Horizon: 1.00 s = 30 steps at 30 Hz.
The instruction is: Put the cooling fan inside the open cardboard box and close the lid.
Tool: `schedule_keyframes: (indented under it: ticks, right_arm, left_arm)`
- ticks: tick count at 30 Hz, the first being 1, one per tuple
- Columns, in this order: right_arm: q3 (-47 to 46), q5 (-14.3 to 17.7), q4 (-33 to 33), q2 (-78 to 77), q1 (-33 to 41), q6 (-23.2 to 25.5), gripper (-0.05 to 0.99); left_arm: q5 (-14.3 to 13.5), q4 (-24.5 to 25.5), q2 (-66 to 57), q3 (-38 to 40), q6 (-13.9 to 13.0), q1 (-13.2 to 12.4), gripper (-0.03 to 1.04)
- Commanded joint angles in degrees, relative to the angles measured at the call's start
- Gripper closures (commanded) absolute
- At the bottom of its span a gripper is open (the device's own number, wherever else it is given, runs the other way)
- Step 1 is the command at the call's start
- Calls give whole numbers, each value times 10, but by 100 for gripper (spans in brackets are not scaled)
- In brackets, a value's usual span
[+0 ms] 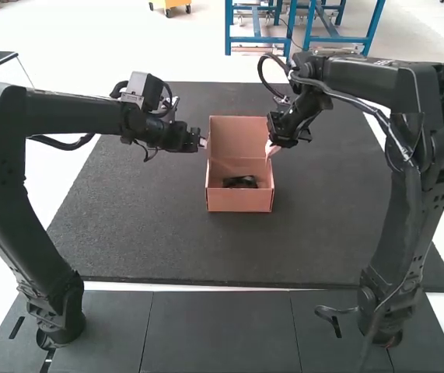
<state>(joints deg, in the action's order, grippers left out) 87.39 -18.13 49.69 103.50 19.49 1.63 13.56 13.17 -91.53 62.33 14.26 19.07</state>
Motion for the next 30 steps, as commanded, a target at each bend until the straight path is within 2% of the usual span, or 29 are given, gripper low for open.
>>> schedule_keyframes:
  ticks: [1,5,12,30]
  right_arm:
    - [1,-9,3,-6,9,-7,95]
    - [0,-9,9,-6,12,-7,95]
    - [-8,-9,16,-11,15,-7,95]
    - [-28,12,38,-20,15,-18,95]
  left_arm:
    - [9,-14,16,-2,7,3,5]
    - [8,-37,14,-8,9,4,5]
    - [8,-38,14,-9,9,12,5]
    - [8,-17,18,-12,4,13,5]
